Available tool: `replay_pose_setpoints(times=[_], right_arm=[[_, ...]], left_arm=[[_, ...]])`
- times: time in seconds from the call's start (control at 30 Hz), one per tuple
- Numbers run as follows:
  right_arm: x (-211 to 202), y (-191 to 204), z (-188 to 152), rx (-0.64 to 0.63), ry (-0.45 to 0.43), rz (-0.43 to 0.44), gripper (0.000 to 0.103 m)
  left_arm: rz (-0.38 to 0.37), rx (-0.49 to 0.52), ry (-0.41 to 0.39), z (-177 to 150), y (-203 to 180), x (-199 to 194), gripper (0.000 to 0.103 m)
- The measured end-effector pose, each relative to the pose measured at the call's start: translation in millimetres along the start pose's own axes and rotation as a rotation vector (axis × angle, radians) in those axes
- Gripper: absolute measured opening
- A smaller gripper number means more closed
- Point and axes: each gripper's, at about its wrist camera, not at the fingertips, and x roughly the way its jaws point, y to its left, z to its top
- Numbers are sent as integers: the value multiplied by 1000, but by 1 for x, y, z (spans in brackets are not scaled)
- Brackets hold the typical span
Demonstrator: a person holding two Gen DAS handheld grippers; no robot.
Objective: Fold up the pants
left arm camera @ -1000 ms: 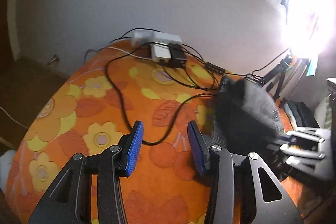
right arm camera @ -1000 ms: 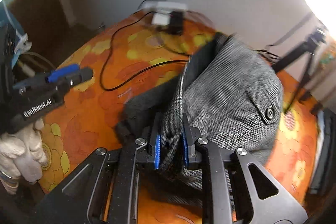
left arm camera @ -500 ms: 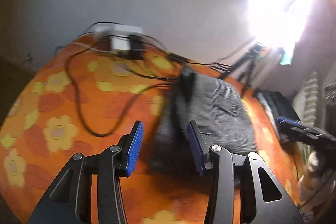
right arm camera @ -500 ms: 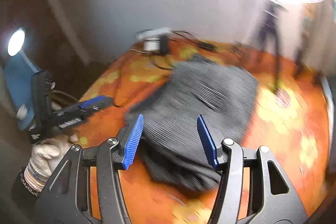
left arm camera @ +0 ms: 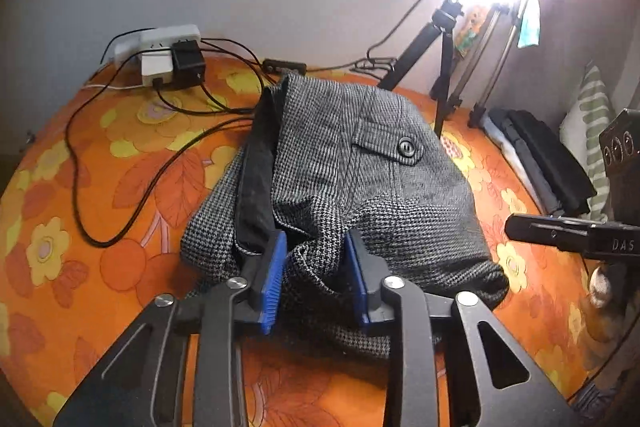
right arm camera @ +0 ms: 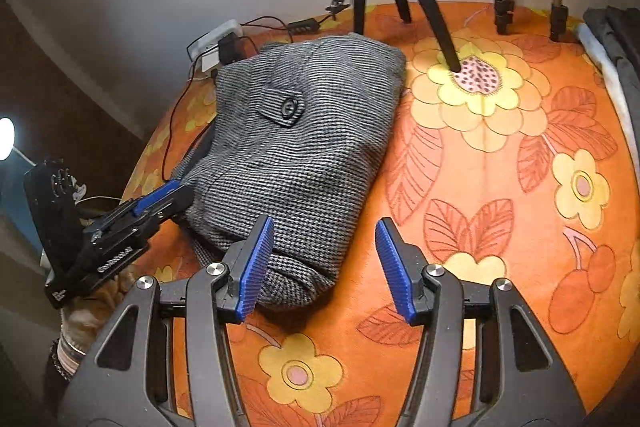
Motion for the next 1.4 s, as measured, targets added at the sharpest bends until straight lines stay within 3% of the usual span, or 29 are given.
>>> replay_pose_setpoints(times=[0.17,0.3,0.37,0.5,0.53,0.6,0.7,0.77,0.87,0.97,1.13,1.23,1.4], right_arm=[[-2,-3,0,14,5,1,56],[6,-15,-6,67,39,32,56],[4,-14,-15,53,39,42,56],[-6,-3,-39,-3,11,90,56],[-6,1,-42,-25,3,79,56],[-2,12,-46,-74,-14,56,49],[9,24,-49,-109,-2,50,21],[15,32,-54,-156,5,2,10],[14,44,-70,-260,18,-41,8],[10,48,-85,-365,15,-85,8],[5,39,-84,-420,83,10,11],[-17,29,-79,-401,73,100,15],[-41,4,-45,-294,-38,67,16]], left_arm=[[99,53,-41,4,-3,-4,24],[101,55,-18,-3,-1,2,24],[89,59,-9,-2,-1,-3,32],[95,77,-58,15,-9,-28,39],[85,87,-61,19,-13,-30,46],[59,114,-80,27,-27,-35,49],[-3,149,-40,33,-47,-16,49],[15,165,4,31,-50,6,48],[86,181,63,25,-45,38,48],[112,167,71,24,-35,49,52],[124,162,62,24,-31,45,52],[129,144,30,26,-24,29,52],[125,214,0,14,-24,3,52]])
